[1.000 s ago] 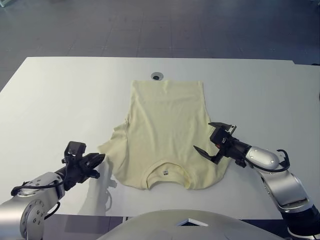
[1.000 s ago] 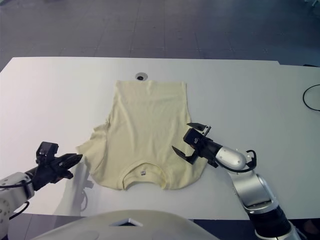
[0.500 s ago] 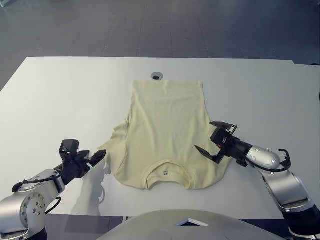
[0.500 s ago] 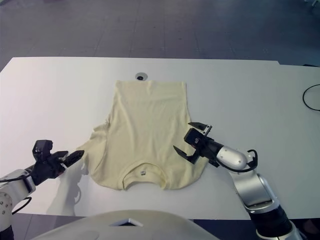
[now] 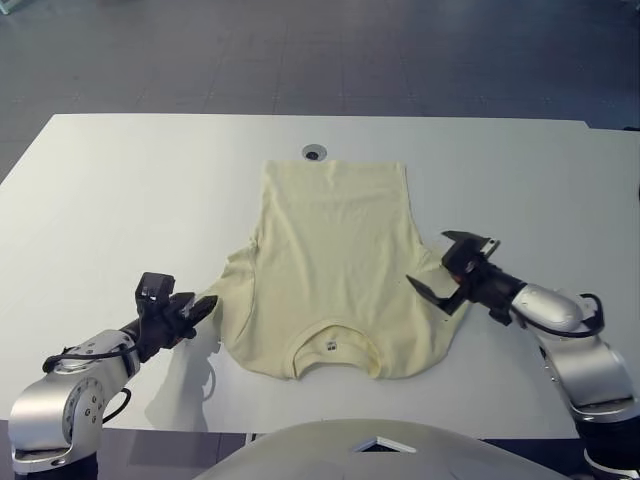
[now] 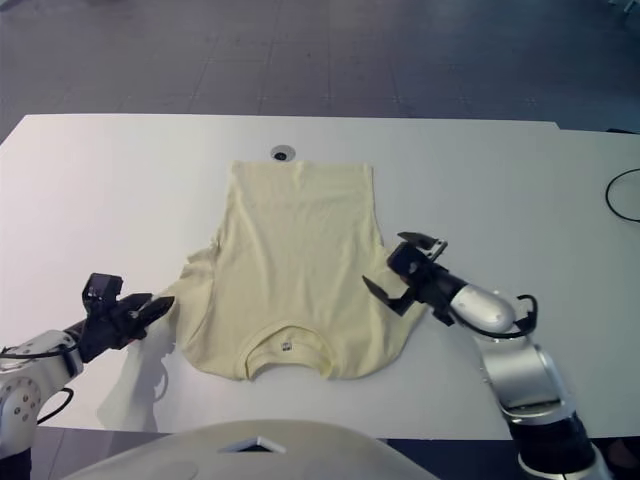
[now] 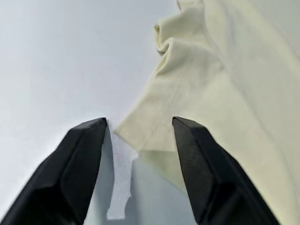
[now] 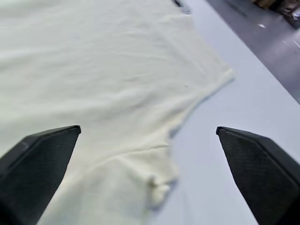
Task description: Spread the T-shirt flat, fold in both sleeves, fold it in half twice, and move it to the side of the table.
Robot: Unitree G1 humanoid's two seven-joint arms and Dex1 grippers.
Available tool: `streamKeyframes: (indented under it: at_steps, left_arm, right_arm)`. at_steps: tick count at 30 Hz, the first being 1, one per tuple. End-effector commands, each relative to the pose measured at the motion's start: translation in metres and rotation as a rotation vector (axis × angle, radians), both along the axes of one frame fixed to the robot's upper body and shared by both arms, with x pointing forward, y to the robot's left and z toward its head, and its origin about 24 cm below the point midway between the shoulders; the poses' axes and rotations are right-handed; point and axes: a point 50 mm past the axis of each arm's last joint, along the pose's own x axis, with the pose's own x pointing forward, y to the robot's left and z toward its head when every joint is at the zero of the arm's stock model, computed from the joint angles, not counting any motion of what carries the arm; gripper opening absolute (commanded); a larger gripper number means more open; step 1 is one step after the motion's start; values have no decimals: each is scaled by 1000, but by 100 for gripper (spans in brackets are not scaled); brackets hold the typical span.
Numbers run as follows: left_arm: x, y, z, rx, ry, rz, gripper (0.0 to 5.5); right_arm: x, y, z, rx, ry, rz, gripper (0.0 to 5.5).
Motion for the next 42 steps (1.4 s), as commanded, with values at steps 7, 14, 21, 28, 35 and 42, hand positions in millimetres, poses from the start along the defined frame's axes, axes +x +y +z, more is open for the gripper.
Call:
streamKeyframes:
  at_steps: [7, 14, 21, 28, 35, 42]
  left_arm:
    - [-4, -3, -12, 16, 20, 7, 87]
    - [4, -4, -3, 24, -46, 2, 0]
    - [14, -13, 21, 6, -131, -68, 0]
    - [19, -35, 40, -9, -160, -199, 0]
    - [25, -63, 47, -59, -178, -346, 0]
    - [15, -81, 37, -101, -105, -467, 0]
  right_arm:
    - [-24, -29, 5, 148, 193, -225, 540]
    - [-42, -33, -11, 189, 333, -341, 464]
    - [-50, -40, -24, 234, 423, -453, 348]
    - [-50, -33, -33, 294, 468, -483, 244]
    - [-45, -31, -34, 376, 494, -521, 129]
    - [-41, -30, -21, 384, 463, -509, 25]
